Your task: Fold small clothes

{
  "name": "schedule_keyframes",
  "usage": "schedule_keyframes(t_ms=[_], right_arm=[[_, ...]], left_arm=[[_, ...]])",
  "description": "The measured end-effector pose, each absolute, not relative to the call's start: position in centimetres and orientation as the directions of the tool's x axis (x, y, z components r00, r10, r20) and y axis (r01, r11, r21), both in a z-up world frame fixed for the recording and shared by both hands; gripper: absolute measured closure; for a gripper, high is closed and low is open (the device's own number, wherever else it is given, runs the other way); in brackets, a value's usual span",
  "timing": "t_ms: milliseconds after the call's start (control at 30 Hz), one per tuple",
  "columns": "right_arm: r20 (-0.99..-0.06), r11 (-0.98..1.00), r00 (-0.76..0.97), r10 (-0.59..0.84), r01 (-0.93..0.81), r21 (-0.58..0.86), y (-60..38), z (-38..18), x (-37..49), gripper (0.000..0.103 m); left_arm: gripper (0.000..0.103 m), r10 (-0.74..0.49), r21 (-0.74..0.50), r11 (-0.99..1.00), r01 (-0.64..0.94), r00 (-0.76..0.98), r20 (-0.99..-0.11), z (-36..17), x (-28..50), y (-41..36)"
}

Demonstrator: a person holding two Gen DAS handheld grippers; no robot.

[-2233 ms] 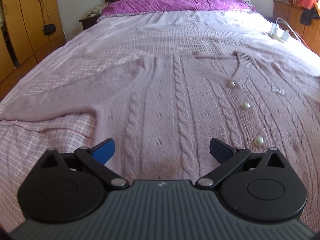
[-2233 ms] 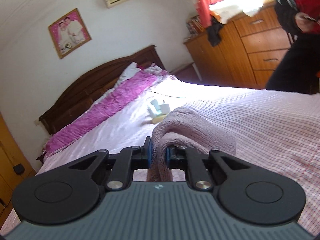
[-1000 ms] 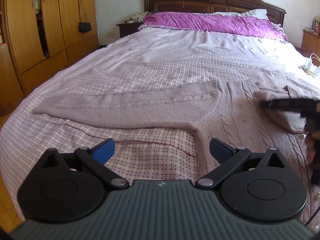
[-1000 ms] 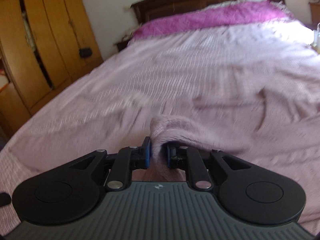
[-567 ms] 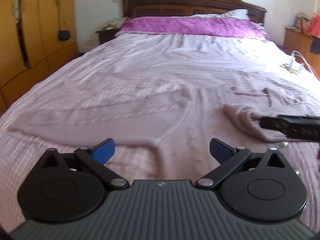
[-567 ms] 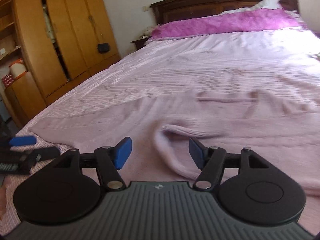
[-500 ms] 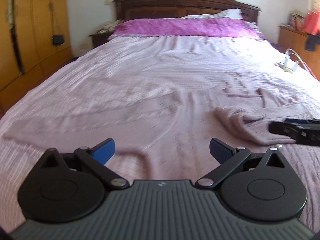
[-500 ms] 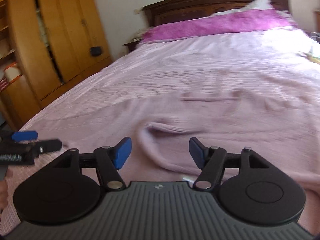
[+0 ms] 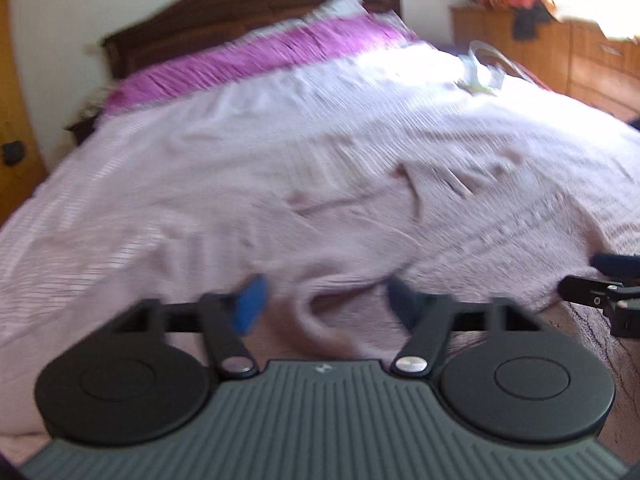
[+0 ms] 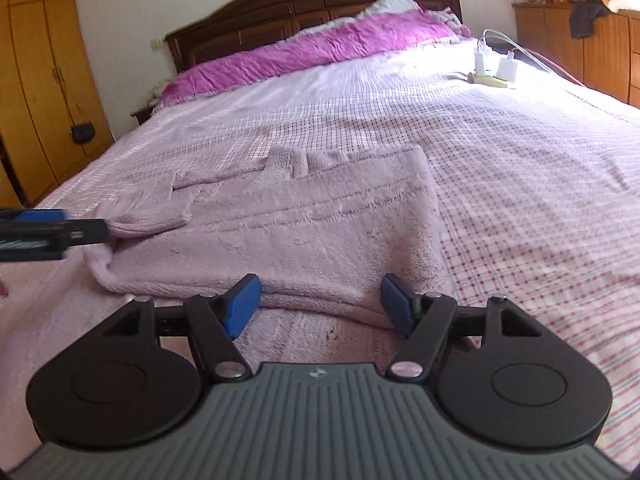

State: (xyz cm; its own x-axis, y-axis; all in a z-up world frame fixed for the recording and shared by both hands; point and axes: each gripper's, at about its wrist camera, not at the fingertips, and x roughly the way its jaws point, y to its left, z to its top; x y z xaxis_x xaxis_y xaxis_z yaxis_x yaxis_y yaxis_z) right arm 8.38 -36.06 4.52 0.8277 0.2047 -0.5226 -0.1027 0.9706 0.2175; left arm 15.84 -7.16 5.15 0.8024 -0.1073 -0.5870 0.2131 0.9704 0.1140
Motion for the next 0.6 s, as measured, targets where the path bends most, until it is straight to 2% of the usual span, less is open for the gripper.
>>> schedule_keyframes(t_ms=[100, 167, 200, 233, 300, 433, 600], right_arm=[[-0.516, 0.975, 0.832, 0.202, -0.120, 0.188, -35.6, 4.0, 8.4, 0.021], [-0.513, 0.976, 0.834, 0.203, -0.131, 0.173, -35.5, 3.6, 8.4, 0.019], [-0.512, 0.976, 0.835, 0.204, -0.135, 0.169, -35.2, 3.6, 8.4, 0.019], [-0.510, 0.976, 0.835, 0.205, -0.136, 0.169, -35.3, 3.6, 8.3, 0.018], [-0.508, 0.976, 0.836, 0.208, -0.139, 0.170, -35.0, 3.6, 8.5, 0.018], [-0.507, 0.975, 0.836, 0.211, -0.142, 0.172, -34.5, 3.8, 8.7, 0.017], [-0.507, 0.975, 0.836, 0.211, -0.141, 0.172, -34.4, 3.8, 8.7, 0.016]], left_arm=[[0.053, -0.064, 0.189, 0.957, 0.218, 0.799, -0.598, 3.5, 17.6, -9.0], [0.065, -0.036, 0.242, 0.946, 0.215, 0.813, -0.582, 2.9, 18.0, -9.6], [0.077, -0.029, 0.256, 0.943, 0.214, 0.817, -0.576, 2.8, 18.1, -9.6], [0.079, -0.032, 0.248, 0.946, 0.211, 0.819, -0.573, 3.1, 18.1, -9.4], [0.080, -0.040, 0.192, 0.965, 0.179, 0.823, -0.566, 3.8, 17.8, -8.3], [0.080, 0.033, 0.116, 0.993, 0.037, 0.836, -0.548, 5.4, 16.7, -5.1], [0.076, -0.001, -0.035, 0.999, -0.024, 0.806, -0.592, 5.4, 14.4, -1.6]])
